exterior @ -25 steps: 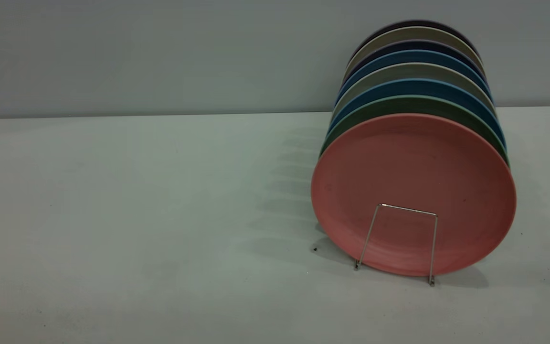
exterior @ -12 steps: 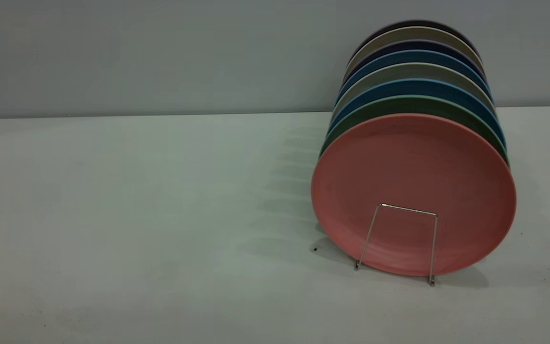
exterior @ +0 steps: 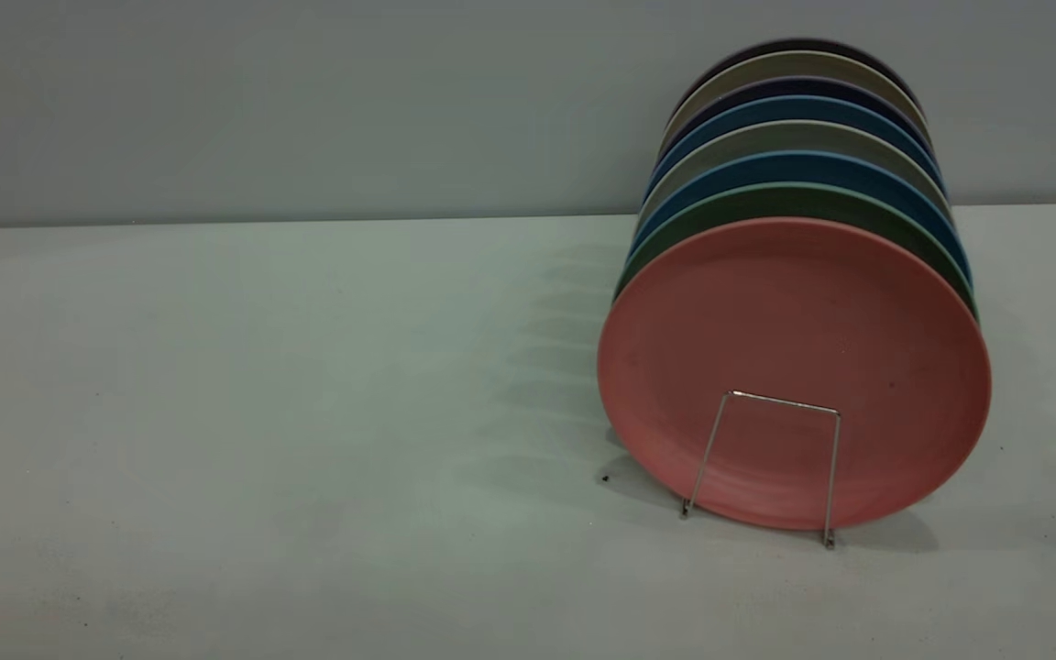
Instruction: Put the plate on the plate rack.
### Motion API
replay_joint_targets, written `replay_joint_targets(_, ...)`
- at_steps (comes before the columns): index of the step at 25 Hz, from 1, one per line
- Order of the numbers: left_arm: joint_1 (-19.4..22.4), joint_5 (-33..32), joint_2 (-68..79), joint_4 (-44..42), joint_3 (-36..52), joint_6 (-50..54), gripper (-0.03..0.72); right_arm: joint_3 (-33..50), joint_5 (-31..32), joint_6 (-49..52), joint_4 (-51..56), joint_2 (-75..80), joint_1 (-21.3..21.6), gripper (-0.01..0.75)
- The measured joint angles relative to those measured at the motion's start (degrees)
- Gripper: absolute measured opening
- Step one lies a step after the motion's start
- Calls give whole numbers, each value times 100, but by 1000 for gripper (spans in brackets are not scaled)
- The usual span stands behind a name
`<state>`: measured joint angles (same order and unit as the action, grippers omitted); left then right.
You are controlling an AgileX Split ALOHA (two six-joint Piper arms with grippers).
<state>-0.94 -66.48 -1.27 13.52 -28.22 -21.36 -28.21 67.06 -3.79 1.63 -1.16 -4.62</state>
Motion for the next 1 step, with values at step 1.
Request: replay_joint_targets(1,0,0,0,0,0,0,584,0,0,0,0,0,0,238)
